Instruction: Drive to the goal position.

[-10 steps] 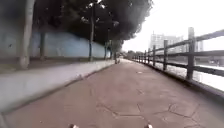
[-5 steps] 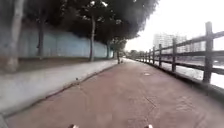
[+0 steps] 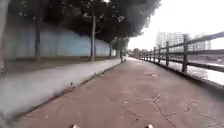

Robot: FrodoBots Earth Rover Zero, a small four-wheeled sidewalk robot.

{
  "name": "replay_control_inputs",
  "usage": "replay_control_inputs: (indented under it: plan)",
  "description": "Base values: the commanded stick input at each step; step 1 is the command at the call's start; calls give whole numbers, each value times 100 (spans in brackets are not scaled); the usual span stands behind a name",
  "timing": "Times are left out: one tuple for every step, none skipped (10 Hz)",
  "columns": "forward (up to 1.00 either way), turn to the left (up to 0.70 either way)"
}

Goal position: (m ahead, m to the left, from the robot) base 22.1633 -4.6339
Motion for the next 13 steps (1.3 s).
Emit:
replay_control_inputs:
  plan:
    - [100, 0]
    - [100, 0]
    - [100, 0]
    - [100, 0]
    - [100, 0]
    - [100, 0]
    - [100, 0]
    - [100, 0]
    - [100, 0]
    - [100, 0]
    - [100, 0]
    - [100, 0]
    - [100, 0]
